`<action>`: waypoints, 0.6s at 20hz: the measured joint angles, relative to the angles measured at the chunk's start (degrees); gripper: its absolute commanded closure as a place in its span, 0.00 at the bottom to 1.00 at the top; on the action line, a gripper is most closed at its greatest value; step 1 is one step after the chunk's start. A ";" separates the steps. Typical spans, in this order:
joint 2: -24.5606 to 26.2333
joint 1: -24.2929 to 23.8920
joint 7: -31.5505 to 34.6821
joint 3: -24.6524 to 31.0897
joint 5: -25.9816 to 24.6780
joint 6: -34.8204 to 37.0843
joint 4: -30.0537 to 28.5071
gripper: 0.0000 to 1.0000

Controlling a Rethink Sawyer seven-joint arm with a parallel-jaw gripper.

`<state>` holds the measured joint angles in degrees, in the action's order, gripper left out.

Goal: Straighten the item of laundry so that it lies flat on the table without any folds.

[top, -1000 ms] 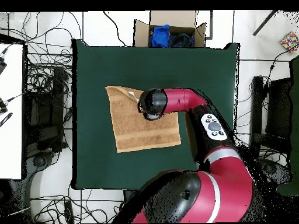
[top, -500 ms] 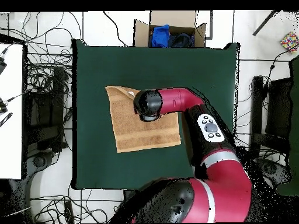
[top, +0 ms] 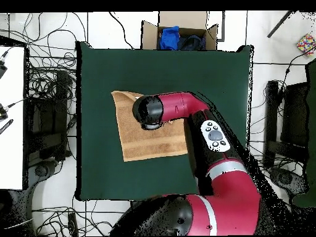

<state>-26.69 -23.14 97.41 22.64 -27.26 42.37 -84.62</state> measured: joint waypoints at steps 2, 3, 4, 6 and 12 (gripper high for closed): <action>0.10 0.05 0.00 0.00 -0.05 -0.68 -0.04 0.00; 0.17 0.05 0.00 -0.01 -0.06 -1.01 -0.05 0.00; 0.22 0.04 0.00 -0.01 -0.07 -1.29 -0.06 0.00; 0.59 0.05 0.00 0.00 -0.07 -2.86 -0.08 0.00; 1.82 0.05 0.00 -0.01 -0.09 -5.56 -0.09 0.00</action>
<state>-24.87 -23.10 97.41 22.63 -27.35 36.81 -84.71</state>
